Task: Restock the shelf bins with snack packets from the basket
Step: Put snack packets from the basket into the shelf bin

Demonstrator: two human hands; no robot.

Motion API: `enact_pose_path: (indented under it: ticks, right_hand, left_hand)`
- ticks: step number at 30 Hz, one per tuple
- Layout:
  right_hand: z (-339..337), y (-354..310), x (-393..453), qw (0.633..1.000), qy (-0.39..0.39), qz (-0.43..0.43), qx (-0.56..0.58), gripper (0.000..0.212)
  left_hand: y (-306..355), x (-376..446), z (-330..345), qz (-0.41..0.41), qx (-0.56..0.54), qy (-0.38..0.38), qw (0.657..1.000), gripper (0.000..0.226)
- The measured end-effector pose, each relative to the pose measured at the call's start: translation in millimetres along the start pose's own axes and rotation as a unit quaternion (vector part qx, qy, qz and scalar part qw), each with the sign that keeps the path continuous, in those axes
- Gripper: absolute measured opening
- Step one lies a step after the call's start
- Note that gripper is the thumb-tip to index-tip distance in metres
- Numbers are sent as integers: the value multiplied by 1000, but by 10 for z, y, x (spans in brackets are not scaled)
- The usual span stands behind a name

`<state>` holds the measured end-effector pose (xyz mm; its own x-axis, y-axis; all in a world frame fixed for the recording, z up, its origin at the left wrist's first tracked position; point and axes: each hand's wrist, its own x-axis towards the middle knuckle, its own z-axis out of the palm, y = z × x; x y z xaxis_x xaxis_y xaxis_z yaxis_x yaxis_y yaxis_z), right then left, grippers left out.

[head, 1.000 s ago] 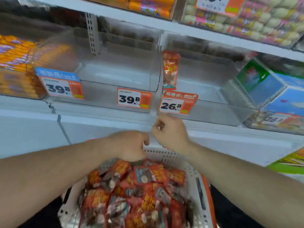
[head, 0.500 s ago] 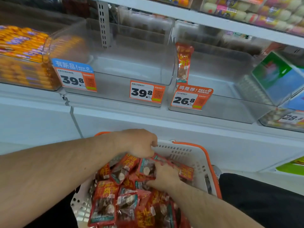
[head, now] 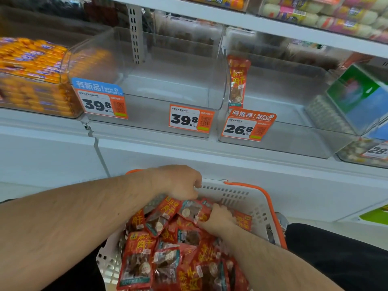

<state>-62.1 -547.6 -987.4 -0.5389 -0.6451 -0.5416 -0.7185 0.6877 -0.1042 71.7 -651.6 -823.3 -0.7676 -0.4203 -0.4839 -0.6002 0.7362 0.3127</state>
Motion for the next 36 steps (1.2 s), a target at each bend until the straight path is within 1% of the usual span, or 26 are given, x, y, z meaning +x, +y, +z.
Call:
enact_pose_path:
  ticks: [1,4,7,9,11,12,13,14,16,18,22,24,27,29,30,33,35,36]
  right_hand:
    - [8,-21,23,1000,-3,4,11,75]
    - [6,-66,62,999,18,-19,37,44]
    - [-197,-93,52,987,45,-93,124,8]
    - [-498,-139,0,976,54,-162,132,18]
    - [-854,-183,-101,966,60,-229,101,14]
    - [-1019,-199,-146,959,61,-259,96,9]
    - [-1173,-208,-198,952,58,-281,104,6]
    - [-1312,-212,-260,947,46,-293,122,6]
    - [-1549,-222,-409,936,13,-306,175,11]
    - [-1720,-222,-532,922,13,-304,241,15]
    - [-1876,-139,-721,885,81,-264,375,18]
    - [-1936,-56,-800,876,60,-247,410,23]
    - [-2017,41,-909,883,3,-232,409,13]
    - [-2043,65,-966,878,-7,-238,414,9]
    - [-2060,69,-989,876,-2,-244,417,9]
    - [-2163,75,-1049,865,10,-246,438,15]
    - [-2259,88,-1065,842,-19,-239,483,20]
    - [-2307,100,-1072,825,-41,-234,513,22]
  left_hand:
    - [-8,2,3,1,1,-1,1000,46]
    - [-37,7,30,1,11,-12,1000,47]
    - [-55,27,37,2,26,0,1000,51]
    - [-55,36,28,0,39,25,999,60]
    - [-63,52,25,-5,25,40,999,69]
    - [-69,56,24,-5,-4,44,999,72]
    - [-77,65,21,-2,-51,46,998,70]
    - [-83,73,16,7,-104,51,993,62]
    - [-64,78,-2,26,-186,68,980,37]
    - [-27,61,-40,27,-254,97,962,24]
    - [37,-4,-130,58,-403,153,900,21]
    - [83,-58,-192,78,-440,173,878,17]
    - [177,-121,-301,105,-476,198,850,19]
    - [208,-139,-384,118,-501,218,829,21]
    - [220,-147,-439,121,-508,228,822,21]
    - [278,-148,-607,129,-510,237,817,23]
    - [330,-136,-711,138,-526,230,807,19]
    - [359,-130,-762,138,-521,236,809,15]
